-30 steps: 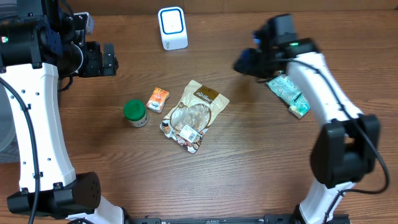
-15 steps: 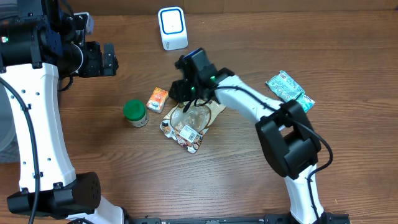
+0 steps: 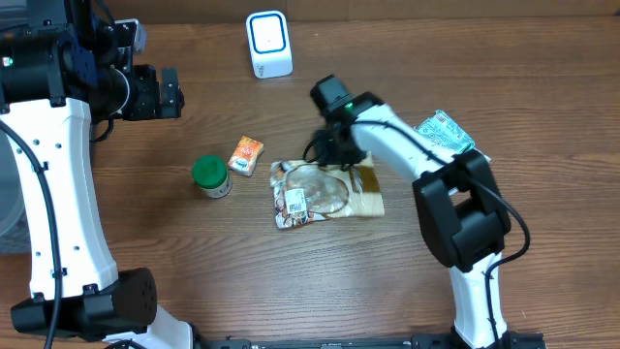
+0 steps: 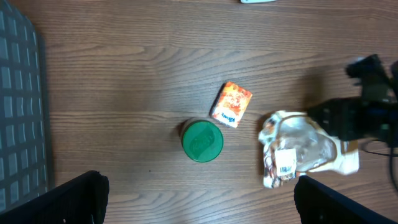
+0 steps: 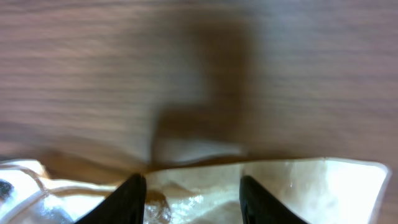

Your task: Scan the item barcode

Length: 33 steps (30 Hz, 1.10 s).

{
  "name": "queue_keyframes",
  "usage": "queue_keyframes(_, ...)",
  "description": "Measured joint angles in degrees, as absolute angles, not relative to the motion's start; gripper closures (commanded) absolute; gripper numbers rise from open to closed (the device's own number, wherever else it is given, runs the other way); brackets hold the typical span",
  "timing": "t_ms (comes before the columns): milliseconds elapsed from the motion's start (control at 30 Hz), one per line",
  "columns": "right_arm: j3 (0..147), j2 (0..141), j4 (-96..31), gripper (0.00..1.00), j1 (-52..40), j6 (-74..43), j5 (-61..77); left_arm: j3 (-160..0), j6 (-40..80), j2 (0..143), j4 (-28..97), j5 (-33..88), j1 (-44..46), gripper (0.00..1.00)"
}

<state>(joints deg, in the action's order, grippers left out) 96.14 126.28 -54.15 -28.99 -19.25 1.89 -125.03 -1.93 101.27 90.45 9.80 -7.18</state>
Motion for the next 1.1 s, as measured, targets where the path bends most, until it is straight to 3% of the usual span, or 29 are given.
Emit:
queue_keyframes(100,99.5,126.3,-65.2,0.43,-26.4,-19.5,1.1,-125.0,-1.9,101.3,90.5,9.8,-7.2,0.0)
queue_keyframes(367,102.8,126.3,-81.6,0.42,-24.5,-13.3,4.9,-125.0,-1.9,101.3,90.5,9.8,-7.2,0.0)
queue_keyframes(700,95.1,126.3,-79.1,0.48,-24.8,-7.0,8.6,-125.0,-1.9,101.3,90.5,9.8,-7.2,0.01)
queue_keyframes(1100,94.8,126.3,-75.2,0.45,-32.1,-3.8,24.5,-125.0,-1.9,101.3,90.5,9.8,-7.2,0.0)
